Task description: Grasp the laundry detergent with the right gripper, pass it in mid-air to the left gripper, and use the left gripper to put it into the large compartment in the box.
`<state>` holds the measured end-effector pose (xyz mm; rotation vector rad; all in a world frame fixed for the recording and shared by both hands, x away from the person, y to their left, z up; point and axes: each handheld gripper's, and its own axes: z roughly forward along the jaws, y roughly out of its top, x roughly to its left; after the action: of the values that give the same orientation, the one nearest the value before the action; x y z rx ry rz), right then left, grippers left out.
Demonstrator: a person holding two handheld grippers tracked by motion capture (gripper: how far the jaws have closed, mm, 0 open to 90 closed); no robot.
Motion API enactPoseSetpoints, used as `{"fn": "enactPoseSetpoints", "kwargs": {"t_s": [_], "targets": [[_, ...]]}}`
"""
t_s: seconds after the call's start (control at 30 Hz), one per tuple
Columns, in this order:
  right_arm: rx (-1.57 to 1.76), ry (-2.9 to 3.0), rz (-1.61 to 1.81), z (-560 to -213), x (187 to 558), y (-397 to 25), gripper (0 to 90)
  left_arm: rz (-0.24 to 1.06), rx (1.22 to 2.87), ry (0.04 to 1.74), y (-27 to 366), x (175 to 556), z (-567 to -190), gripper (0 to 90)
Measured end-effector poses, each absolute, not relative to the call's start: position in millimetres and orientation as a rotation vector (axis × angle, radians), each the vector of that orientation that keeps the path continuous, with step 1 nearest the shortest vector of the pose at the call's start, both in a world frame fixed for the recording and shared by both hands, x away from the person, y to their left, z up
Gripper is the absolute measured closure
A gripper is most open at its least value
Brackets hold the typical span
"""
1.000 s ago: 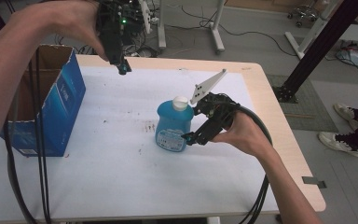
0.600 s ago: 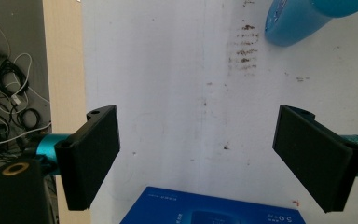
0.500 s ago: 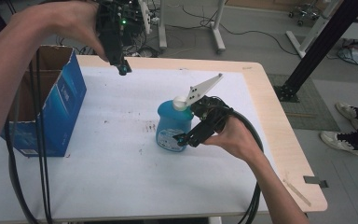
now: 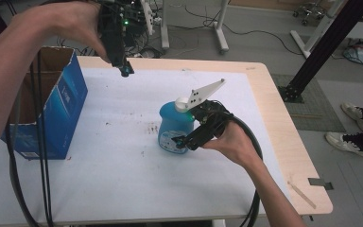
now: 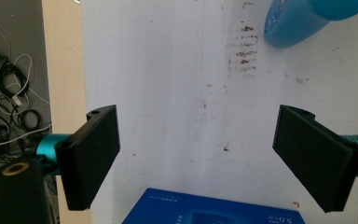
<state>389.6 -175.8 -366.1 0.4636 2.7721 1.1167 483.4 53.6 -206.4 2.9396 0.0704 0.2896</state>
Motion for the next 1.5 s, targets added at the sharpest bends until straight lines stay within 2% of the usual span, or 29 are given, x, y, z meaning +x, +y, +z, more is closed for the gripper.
{"fn": "enactPoseSetpoints", "kwargs": {"t_s": [1.1, 1.2, 1.5], "targets": [[0.498, 2.679, 1.226, -375.9, 390.9, -178.9, 18.1, 0.297, 2.931, 0.066, 55.3, 482.9, -206.4, 14.8], [0.484, 2.674, 1.222, -375.9, 390.9, -179.8, 24.4, 0.296, 2.926, 0.068, 55.0, 482.7, -206.8, 14.8], [0.477, 2.674, 1.229, -376.7, 391.0, -179.2, 26.1, 0.294, 2.932, 0.064, 54.7, 482.5, -207.1, 14.8]]}}
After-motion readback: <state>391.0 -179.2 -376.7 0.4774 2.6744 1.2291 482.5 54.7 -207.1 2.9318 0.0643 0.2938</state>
